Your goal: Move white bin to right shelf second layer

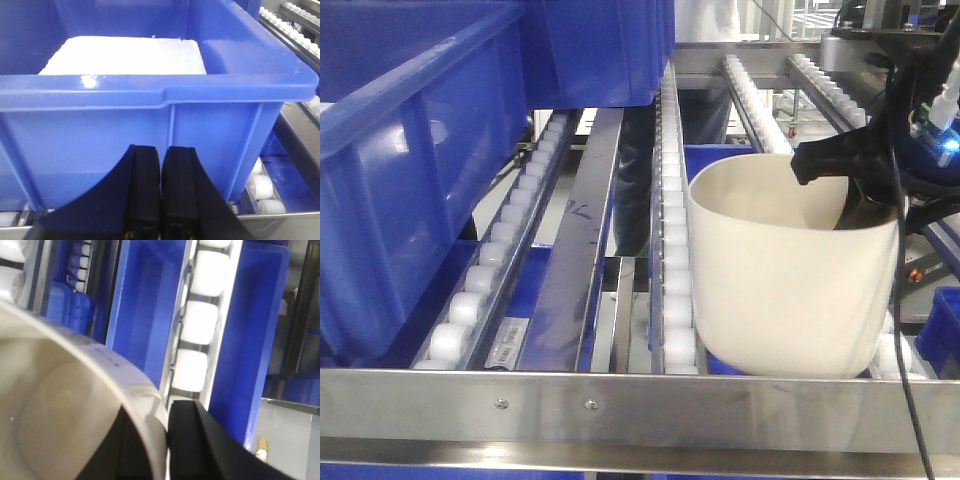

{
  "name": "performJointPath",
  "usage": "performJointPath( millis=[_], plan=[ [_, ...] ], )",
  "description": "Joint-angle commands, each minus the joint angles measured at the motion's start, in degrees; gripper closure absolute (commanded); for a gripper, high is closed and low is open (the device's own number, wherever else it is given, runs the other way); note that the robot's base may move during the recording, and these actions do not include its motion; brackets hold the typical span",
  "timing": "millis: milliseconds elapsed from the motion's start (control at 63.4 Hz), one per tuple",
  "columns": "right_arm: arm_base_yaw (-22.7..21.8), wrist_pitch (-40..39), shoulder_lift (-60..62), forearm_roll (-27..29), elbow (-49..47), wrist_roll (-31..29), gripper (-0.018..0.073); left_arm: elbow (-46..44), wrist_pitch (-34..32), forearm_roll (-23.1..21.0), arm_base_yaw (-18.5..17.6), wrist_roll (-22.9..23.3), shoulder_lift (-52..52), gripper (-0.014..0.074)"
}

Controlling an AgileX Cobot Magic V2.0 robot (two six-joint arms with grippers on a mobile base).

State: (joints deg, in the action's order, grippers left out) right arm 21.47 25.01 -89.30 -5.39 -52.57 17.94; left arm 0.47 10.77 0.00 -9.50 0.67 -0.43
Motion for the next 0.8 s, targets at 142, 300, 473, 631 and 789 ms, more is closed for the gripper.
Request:
performJointPath(
  millis=[142,300,473,631,789],
  plan=[
    [0.15,-3.46,1.52,0.38,-1.66,0.14,0.0330,1.56,-5.11,0.00,-0.38,0.42,-0.83,0.0512],
    [0.15,-5.23,3.12,0.38,-1.66,0.14,0.0151,1.56,-5.11,0.00,-0.38,0.42,-0.83,0.0512],
    [0.00,-6.72,6.46,0.36,-1.66,0.14,0.0153,1.56,-5.11,0.00,-0.38,0.42,-0.83,0.0512],
    [-0.52,-6.55,10.83,-0.93,-1.66,0.14,0.0153,1.56,-5.11,0.00,-0.38,0.42,-0.83,0.0512],
    [-2.30,-5.30,17.86,-4.21,-1.38,0.14,0.0155,1.56,-5.11,0.00,-0.38,0.42,-0.83,0.0512]
  ],
)
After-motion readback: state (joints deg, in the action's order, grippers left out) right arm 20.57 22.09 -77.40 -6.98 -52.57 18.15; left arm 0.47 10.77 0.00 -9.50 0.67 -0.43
